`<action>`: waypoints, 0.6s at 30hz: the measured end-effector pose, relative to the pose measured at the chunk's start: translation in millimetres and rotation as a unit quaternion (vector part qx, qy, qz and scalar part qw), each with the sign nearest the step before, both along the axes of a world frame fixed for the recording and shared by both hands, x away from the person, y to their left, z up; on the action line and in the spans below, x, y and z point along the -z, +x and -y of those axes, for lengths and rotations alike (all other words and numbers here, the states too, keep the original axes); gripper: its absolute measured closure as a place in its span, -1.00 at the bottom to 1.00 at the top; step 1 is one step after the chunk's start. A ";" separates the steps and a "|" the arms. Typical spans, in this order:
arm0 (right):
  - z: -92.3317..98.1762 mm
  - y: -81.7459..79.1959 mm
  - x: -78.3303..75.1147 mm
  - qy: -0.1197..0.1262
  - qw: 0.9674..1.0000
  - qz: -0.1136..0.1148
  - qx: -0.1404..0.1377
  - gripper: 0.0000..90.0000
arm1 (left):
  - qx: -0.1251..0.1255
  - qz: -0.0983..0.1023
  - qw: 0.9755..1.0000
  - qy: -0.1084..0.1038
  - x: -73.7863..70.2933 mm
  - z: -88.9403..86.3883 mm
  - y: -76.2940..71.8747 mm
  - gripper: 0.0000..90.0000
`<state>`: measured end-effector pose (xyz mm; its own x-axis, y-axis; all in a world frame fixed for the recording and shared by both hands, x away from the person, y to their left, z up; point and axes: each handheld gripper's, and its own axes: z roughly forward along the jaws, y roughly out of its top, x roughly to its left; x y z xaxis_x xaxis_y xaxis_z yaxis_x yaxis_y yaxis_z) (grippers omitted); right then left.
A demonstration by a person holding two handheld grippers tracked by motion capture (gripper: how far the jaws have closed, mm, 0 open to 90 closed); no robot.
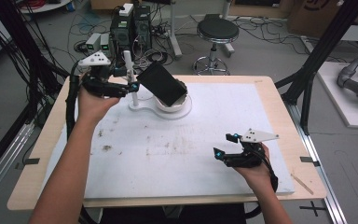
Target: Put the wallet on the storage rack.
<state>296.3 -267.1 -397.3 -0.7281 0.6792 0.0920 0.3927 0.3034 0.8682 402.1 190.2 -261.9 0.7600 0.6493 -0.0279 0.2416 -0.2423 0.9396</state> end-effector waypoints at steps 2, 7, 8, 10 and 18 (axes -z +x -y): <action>0.9 1.3 0.9 0.001 1.000 -0.001 0.002 -0.51 | 0.004 -0.005 1.000 -0.002 7.7 -5.0 -5.8 -0.51; 3.7 3.3 1.7 0.002 1.000 -0.002 0.007 -0.51 | 0.005 -0.005 1.000 -0.010 27.3 -16.4 -20.4 -0.64; 4.4 3.9 1.7 0.002 1.000 -0.002 0.008 -0.51 | 0.006 -0.006 1.000 -0.012 30.8 -18.5 -23.2 -0.66; 5.7 4.8 2.2 0.003 1.000 -0.003 0.011 -0.51 | 0.004 -0.004 1.000 -0.012 36.8 -21.6 -28.9 -0.69; 12.9 8.2 4.4 0.005 1.000 -0.007 0.019 -0.51 | 0.016 -0.009 1.000 0.010 67.0 -24.0 -52.7 -0.76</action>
